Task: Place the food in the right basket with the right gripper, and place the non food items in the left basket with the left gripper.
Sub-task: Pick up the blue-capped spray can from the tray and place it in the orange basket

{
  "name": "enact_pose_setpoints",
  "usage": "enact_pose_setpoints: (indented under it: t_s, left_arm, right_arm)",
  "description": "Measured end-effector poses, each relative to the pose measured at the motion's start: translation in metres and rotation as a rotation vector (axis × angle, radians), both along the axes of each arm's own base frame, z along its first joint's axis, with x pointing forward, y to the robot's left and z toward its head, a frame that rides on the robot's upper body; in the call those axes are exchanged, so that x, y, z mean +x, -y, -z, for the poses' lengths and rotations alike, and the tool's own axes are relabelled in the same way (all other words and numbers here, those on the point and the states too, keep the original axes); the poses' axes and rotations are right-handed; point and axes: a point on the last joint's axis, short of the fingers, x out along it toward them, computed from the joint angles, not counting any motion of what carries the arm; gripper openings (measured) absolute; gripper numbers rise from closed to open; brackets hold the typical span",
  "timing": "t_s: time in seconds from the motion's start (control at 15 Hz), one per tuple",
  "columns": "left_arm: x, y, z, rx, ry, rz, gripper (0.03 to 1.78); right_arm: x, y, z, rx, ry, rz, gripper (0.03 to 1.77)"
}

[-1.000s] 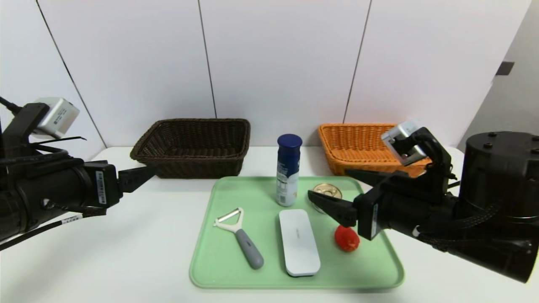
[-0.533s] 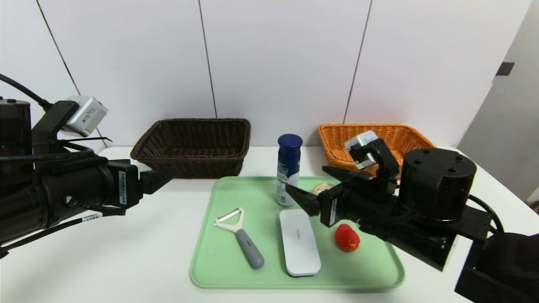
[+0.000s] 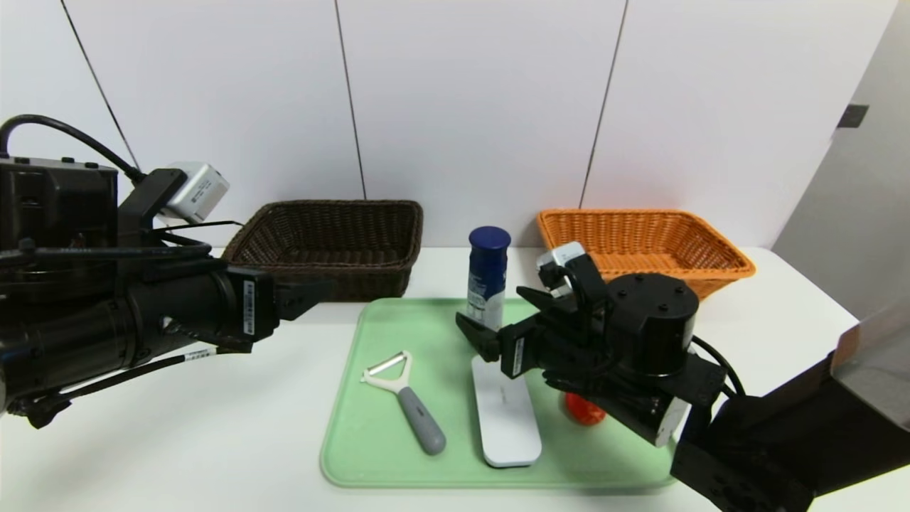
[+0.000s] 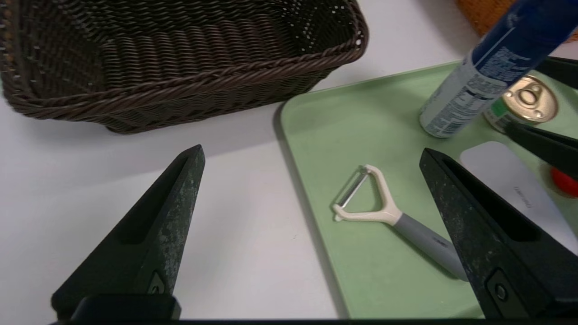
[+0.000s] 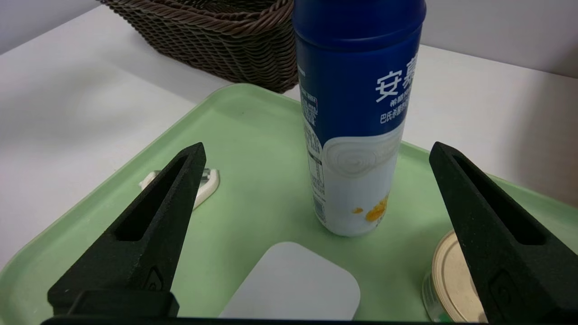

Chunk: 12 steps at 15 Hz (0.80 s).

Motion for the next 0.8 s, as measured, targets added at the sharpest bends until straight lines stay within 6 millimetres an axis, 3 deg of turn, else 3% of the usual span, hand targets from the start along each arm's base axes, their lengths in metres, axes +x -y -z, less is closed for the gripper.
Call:
enact_pose_setpoints:
  t_s: [0.53,0.8]
  left_arm:
    - [0.006,0.008,0.001,-0.033,-0.029,0.020,1.69]
    - [0.006,0.008,0.001,-0.035,-0.031,0.020,1.69]
  right_arm:
    - [0.035,-0.024,0.012,0.041,0.054,0.072,1.71]
    - [0.045,-0.026,0.017,0.043,0.057,0.090,1.71]
